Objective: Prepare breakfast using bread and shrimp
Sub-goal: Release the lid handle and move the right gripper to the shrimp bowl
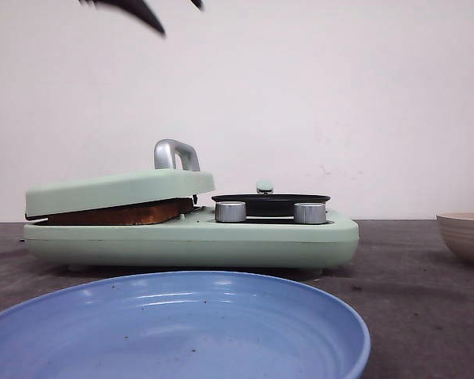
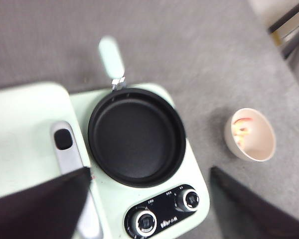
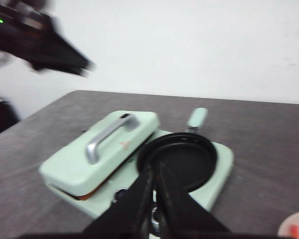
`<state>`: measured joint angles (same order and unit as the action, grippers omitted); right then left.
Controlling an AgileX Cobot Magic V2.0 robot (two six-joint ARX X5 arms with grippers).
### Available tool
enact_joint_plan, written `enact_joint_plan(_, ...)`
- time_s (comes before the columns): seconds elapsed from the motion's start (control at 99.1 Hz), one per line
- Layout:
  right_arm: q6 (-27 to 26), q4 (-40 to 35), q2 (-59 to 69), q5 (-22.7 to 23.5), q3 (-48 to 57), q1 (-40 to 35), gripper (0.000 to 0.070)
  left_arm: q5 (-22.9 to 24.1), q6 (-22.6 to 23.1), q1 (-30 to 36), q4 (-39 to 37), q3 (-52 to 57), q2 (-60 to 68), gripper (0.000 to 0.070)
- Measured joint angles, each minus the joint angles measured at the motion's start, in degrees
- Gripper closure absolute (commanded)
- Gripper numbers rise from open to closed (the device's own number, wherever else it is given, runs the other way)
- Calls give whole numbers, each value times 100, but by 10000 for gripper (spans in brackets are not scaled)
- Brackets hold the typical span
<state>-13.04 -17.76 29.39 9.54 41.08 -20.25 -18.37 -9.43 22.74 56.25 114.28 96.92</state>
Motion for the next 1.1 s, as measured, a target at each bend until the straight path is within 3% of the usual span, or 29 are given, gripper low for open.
enact_joint_plan(0.04,-79,0,0,-199,0,0,700,26,125,0,74,0,-153,698)
enact_joint_plan(0.161,-398,105,87,-826,0,33,700,44,400,-11,188,0,-588,700)
enact_joint_plan(0.303,-800,302,579,-883,35,313,700,42,584,-4,225,0,-1165,700)
enact_joint_plan(0.383,-1014,173,1082,-730,184,608,700,42,638,11,267,0,-1438,700)
enact_joint_plan(0.515,-1303,-76,2000,-42,588,1263,669,42,702,96,317,0,-1633,700)
enact_joint_plan(0.555,-1349,-188,2229,164,743,1491,630,39,710,111,328,0,-1637,700)
enact_joint_plan(0.626,-1403,-321,2616,428,1043,1869,504,42,745,118,413,0,-1622,700)
enact_joint_plan(0.686,-1425,-487,2944,490,1292,2151,394,44,769,129,516,0,-1622,700)
enact_joint_plan(0.747,-1438,-684,3248,525,1453,2402,332,48,809,153,577,0,-1622,700)
enact_joint_plan(0.979,-1445,-1292,4271,573,1537,3211,323,44,907,365,651,0,-1622,700)
enact_joint_plan(1.1,-1425,-1438,4776,850,1537,3495,324,44,916,474,651,0,-1622,700)
